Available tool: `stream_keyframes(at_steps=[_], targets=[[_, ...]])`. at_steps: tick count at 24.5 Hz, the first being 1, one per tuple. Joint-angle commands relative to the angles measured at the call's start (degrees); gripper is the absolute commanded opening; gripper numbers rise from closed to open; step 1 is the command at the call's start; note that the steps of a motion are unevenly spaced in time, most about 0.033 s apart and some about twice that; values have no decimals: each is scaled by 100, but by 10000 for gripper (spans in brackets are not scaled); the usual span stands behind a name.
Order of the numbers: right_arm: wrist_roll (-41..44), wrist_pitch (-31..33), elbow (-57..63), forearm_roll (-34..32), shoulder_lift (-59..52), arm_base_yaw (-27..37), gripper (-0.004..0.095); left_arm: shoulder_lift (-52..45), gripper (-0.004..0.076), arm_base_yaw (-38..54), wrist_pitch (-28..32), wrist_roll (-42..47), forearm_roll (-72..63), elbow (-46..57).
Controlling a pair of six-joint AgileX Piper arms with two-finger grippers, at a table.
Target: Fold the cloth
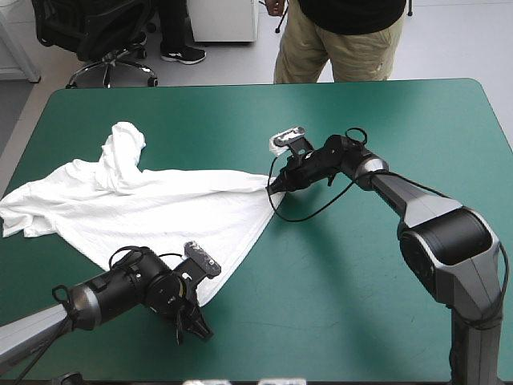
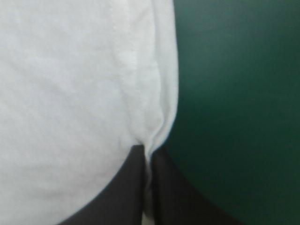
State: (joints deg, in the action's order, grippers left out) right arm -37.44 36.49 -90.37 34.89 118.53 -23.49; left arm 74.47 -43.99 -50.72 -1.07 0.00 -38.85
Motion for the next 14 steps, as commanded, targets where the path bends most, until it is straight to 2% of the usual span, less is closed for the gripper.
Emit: stream_keyframes(at_steps=[1, 7, 11, 14], targets=[[161, 14, -133, -354, -789, 12, -13, -405, -9, -64, 10, 539, -60, -41], [185, 399, -133, -189, -2163, 23, -13, -1459, -9, -38, -451, 1379, 1227, -500], [185, 284, -308, 83, -3301, 23, -13, -2087, -9, -38, -886, 1523, 2485, -1383], [166, 284, -1154, 85, -4091, 23, -13, -2131, -9, -38, -1028, 1342, 3870, -2848]])
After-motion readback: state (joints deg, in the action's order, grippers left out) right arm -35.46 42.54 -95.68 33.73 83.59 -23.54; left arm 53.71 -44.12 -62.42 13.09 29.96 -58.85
